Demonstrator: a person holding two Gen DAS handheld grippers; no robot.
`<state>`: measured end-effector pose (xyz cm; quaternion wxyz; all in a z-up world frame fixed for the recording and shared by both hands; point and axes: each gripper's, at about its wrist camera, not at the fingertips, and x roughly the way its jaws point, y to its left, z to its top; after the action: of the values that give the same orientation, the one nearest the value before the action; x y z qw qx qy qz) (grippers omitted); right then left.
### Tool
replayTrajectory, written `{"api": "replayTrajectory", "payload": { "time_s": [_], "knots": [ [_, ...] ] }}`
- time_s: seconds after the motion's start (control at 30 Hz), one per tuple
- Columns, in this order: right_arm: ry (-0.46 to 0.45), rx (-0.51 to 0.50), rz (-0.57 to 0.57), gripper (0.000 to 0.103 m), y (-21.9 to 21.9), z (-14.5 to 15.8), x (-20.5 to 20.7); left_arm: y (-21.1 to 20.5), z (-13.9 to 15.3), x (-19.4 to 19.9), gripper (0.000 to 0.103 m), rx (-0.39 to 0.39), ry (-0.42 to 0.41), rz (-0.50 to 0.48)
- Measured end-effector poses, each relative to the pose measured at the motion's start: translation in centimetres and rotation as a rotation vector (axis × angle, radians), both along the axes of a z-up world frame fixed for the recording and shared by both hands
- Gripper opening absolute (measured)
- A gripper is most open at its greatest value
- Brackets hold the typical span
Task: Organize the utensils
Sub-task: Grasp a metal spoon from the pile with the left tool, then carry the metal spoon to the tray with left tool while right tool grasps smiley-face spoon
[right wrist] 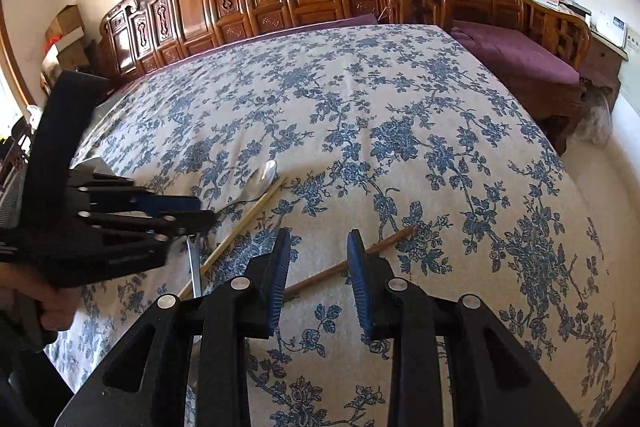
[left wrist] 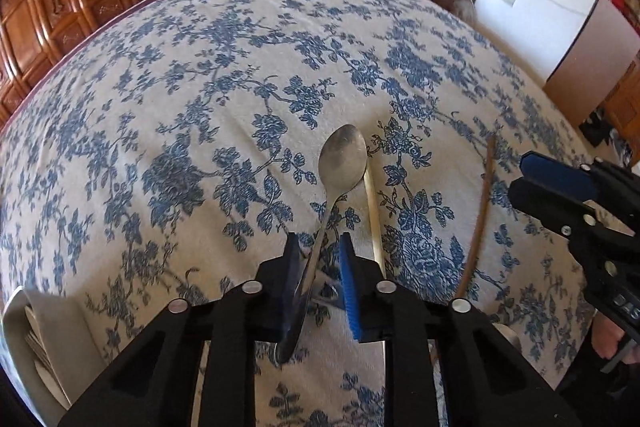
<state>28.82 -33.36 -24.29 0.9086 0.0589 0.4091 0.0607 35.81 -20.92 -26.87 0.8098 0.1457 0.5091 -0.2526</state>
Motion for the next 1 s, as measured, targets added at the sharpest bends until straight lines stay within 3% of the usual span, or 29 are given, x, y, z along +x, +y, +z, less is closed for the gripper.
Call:
{"api": "replayTrajectory", "payload": {
  "time_s": [0.33,0.57,1.0],
  "knots": [
    [-0.004,0.012,0.013,0.032,0.4,0.1,0.1,-1.2,-0.5,1.0,0.003,0.078,-0.002,-0.03],
    [0.013,0.015,0.057,0.032,1.4,-0.2,0.4,0.7,0.7,0.1,0.002,0.038,-0.023,0.019],
    [0.092,-0.003,0.266,0.032,6.3,-1.7,-0.1,6.9,4.6,-5.7,0.002,-0.063,-0.109,0.148]
  ]
}}
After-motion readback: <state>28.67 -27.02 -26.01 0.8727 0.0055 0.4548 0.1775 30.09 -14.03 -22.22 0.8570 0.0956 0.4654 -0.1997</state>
